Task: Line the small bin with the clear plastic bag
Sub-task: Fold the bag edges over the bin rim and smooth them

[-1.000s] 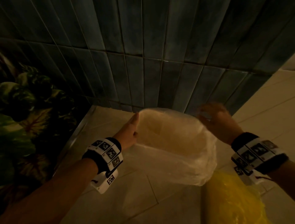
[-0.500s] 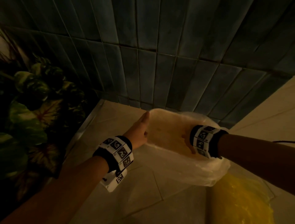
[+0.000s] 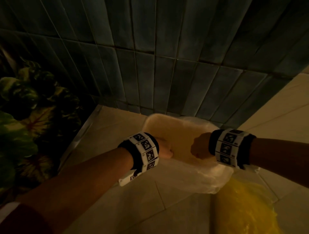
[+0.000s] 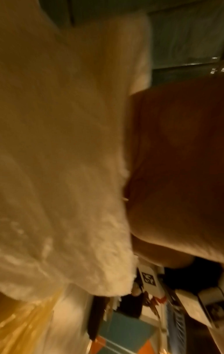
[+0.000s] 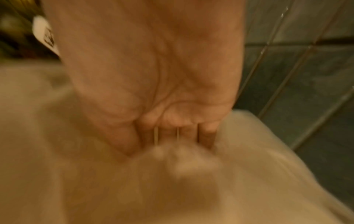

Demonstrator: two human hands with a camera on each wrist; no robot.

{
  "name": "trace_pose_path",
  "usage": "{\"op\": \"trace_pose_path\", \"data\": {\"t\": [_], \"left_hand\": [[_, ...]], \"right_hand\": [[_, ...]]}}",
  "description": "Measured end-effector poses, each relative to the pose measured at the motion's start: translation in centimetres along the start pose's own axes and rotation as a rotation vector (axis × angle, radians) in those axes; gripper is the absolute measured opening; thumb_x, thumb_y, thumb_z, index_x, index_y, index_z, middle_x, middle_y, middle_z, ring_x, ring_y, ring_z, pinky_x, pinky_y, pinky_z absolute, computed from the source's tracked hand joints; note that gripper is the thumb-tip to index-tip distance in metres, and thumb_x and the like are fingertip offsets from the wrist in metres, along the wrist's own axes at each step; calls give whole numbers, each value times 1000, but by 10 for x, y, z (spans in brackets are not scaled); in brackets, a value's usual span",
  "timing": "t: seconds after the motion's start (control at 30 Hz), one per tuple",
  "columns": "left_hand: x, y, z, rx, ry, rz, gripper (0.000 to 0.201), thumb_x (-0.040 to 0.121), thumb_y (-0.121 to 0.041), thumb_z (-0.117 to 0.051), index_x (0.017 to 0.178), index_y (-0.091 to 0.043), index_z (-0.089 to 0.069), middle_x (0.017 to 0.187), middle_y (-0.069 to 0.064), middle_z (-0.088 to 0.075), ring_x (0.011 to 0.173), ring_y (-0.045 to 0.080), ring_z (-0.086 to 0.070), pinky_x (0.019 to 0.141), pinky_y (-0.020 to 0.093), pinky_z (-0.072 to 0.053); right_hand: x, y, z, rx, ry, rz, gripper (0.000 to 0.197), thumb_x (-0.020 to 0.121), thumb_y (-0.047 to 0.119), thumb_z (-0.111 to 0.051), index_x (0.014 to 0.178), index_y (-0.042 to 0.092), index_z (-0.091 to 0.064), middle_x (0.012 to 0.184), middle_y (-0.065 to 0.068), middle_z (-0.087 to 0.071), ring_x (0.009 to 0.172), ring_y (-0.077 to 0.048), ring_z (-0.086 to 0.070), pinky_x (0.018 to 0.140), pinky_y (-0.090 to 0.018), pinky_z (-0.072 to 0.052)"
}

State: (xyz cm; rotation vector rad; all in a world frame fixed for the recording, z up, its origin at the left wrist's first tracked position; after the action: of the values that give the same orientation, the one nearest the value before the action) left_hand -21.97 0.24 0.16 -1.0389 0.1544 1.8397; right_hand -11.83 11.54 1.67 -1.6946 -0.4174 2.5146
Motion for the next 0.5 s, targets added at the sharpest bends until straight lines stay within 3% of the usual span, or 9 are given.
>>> {"op": "trace_pose_path", "data": {"t": [0.07,0.1,0.13,0.23,0.33,0.4,0.43,0.5], "left_hand": [[20,27,-11,-74,27,93,84,68,-76,-42,143,-44,-22,153,-8,-30,139,22,-32,113,40,-25],[29,37,-14,-58,31,118,85,63,-80,-42,140,-50,-21,153,-9,-30,139,22,-31,112,42,-26],[30,39,-12,-13,42,142,77,69,-77,-44,138,-49,-25,152,-8,-33,138,23,-34,111,42,-29],[15,16,2,103,-29,83,49,91,-47,-43,133,-22,-47,137,5,-52,122,26,-50,106,39,-37],[-3,-4,27,36,-308,-159,27,94,-30,-46,111,-15,-61,113,5,-64,102,21,-59,98,38,-46],[-12,2,46,136,-539,-197,32,92,-28,-52,122,-20,-54,129,3,-51,121,21,-47,105,38,-39],[-14,7,51,229,-607,-163,44,90,-30,-54,132,-24,-45,141,4,-38,132,24,-34,110,41,-32],[-11,21,54,303,-533,-77,72,87,-33,-58,146,-32,-17,157,2,-7,145,29,-7,116,50,-18]], "right_hand": [[10,-8,-12,-27,39,-50,47,102,30,-29,146,12,-29,154,-4,-28,140,-24,-29,116,-37,-21],[12,-10,-16,-20,52,-60,48,102,32,-28,147,13,-28,155,-4,-27,141,-25,-27,117,-39,-19],[13,-11,-17,-14,56,-60,49,102,34,-28,147,13,-27,155,-4,-26,141,-25,-26,117,-40,-18],[2,-11,-6,82,-77,5,47,101,34,-28,141,11,-38,148,-5,-38,135,-26,-35,115,-38,-24],[-19,-24,12,381,-545,102,27,99,28,-36,111,18,-58,117,-3,-55,111,-25,-52,99,-31,-38],[-25,-43,10,526,-841,31,28,97,27,-43,120,19,-56,125,-3,-52,116,-23,-49,101,-34,-40],[-24,-49,3,555,-896,-23,36,96,29,-44,131,20,-48,135,-3,-45,125,-24,-42,106,-38,-36],[-16,-53,-17,641,-785,-74,58,96,34,-44,148,21,-21,154,-2,-23,140,-26,-24,114,-45,-25]]}}
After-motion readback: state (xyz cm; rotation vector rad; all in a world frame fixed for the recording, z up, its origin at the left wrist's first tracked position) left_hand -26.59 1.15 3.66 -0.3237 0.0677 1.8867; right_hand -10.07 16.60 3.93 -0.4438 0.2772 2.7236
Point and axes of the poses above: each hand's wrist, its own x-axis towards the middle knuckle, its own z-axis out of the back of the hand, y = z × x, the point moved 2 cm from there along x, towards the middle knuckle
